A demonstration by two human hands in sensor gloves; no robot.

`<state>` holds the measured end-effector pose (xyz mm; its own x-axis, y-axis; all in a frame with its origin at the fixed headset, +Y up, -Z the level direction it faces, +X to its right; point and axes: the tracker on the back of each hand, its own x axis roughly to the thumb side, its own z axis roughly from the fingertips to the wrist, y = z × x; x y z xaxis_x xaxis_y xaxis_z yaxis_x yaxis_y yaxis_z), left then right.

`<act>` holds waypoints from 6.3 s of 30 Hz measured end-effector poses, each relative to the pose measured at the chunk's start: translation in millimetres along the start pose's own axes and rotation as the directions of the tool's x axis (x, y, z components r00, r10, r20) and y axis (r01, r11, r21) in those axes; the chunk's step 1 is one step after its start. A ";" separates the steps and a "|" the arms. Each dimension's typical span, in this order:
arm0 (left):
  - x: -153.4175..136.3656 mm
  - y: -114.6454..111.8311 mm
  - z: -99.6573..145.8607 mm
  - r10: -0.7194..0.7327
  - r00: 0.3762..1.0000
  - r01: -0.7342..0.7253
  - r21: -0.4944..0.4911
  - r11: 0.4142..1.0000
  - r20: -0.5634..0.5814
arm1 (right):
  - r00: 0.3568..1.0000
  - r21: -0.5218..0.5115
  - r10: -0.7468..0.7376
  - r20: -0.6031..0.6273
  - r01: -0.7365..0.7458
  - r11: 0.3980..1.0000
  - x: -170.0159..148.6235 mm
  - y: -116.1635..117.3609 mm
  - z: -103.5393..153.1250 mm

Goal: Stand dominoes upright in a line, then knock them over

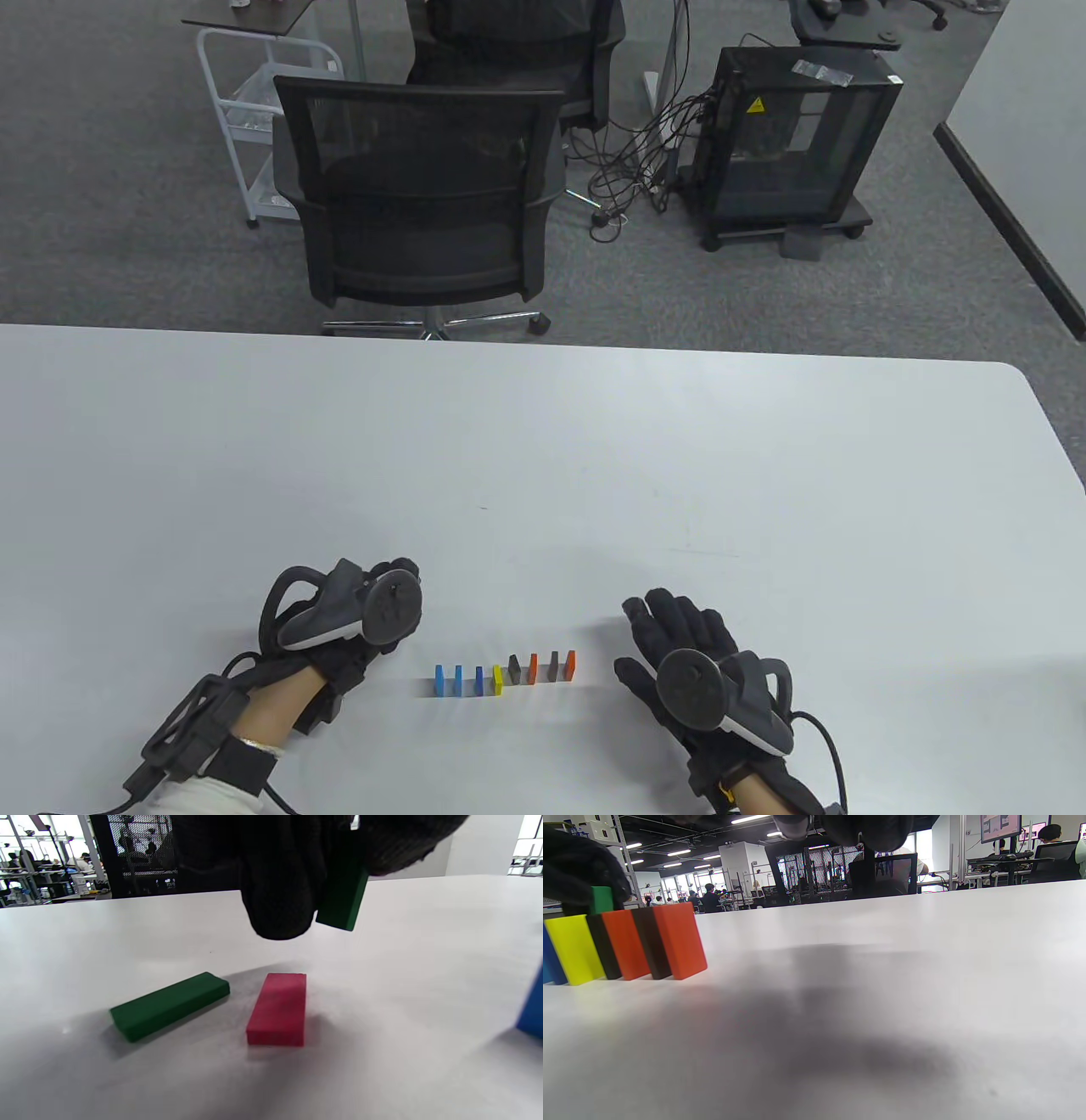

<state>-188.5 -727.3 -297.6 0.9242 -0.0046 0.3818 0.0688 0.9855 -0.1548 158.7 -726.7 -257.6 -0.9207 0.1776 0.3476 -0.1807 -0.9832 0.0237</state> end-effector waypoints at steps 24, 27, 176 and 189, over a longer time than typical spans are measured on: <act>27.8 -35.7 47.0 0.032 0.989 -0.032 0.001 0.999 0.146 | 1.000 0.006 0.011 0.003 -0.011 1.000 0.5 1.5 0.2; 29.7 -37.6 46.0 0.026 0.988 -0.026 -0.003 1.000 0.151 | 1.000 0.010 0.012 0.005 -0.012 1.000 1.0 1.9 0.2; -11.8 -14.6 55.9 0.148 0.989 -0.147 -0.065 0.987 0.010 | 1.000 0.026 0.011 -0.010 -0.011 1.000 -1.1 5.6 -1.5; -15.7 -31.1 5.4 -0.053 0.993 0.028 -0.224 0.974 -0.108 | 1.000 0.025 0.012 -0.009 -0.012 1.000 -1.0 5.7 -1.6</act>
<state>-207.2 -757.0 -293.8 0.9544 -0.0752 0.2890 0.1770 0.9220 -0.3445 157.9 -732.4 -259.3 -0.9259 0.1664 0.3393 -0.1614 -0.9860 0.0430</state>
